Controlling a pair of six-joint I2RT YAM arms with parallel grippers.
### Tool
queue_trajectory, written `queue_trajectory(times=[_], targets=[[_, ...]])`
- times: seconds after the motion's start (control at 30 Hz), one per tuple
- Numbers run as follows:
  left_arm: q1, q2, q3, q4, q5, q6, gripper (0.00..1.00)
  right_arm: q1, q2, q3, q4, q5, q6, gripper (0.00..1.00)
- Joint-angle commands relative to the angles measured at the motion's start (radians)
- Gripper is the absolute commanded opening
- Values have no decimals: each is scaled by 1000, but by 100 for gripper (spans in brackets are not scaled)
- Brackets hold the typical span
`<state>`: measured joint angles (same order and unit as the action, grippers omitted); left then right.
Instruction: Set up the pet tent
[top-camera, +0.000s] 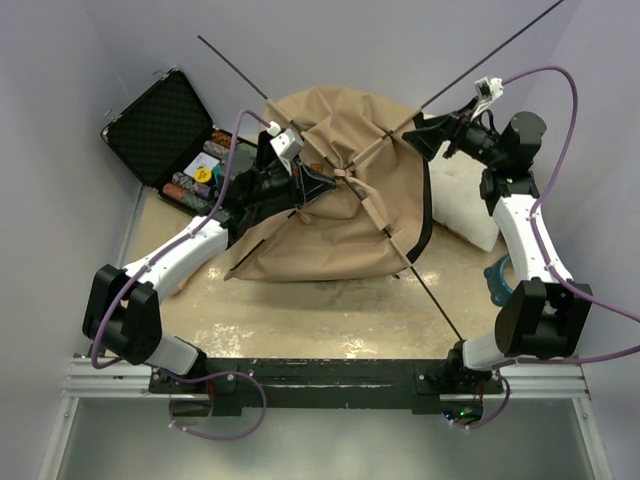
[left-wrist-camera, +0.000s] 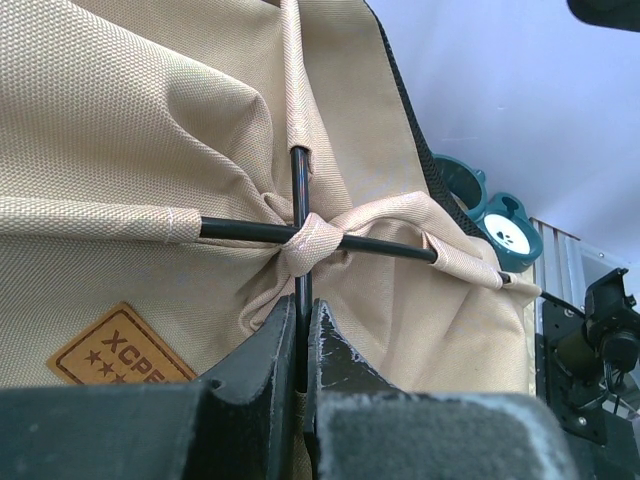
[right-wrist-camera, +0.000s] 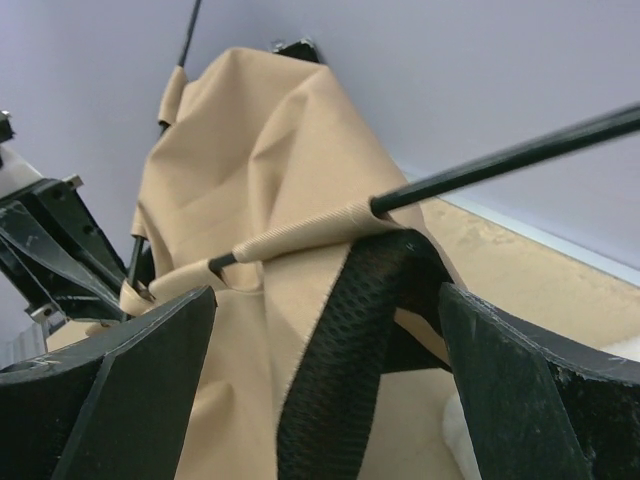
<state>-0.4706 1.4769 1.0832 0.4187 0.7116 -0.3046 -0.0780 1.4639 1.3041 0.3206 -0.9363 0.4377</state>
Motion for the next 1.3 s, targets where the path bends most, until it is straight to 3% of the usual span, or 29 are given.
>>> queue_trajectory(times=[0.0,0.23,0.37,0.4,0.47,0.6,0.7,1.0,1.17,1.27], targets=[[4,-61,60,100,31,-10,0,-6,-34,-20,24,-18,-34,98],[6,-73,38,121,54,-27,0,-12,-14,-16,-23,-4,-53,98],[6,-73,41,120,61,-25,0,-8,18,-25,14,-13,-22,88],[6,-75,43,117,63,-22,0,-8,24,-25,32,-18,-5,82],[6,-75,40,97,68,-7,0,-6,27,-23,107,-36,47,60],[7,-89,9,58,63,35,0,-11,38,18,202,-68,143,2],[24,-101,-23,26,74,48,0,-23,39,64,270,-70,214,0],[119,-81,-43,3,129,107,0,-97,87,274,618,-18,625,0],[118,20,69,127,169,62,0,-95,121,429,693,17,748,0],[110,101,121,266,177,4,0,-95,130,507,666,30,736,0]])
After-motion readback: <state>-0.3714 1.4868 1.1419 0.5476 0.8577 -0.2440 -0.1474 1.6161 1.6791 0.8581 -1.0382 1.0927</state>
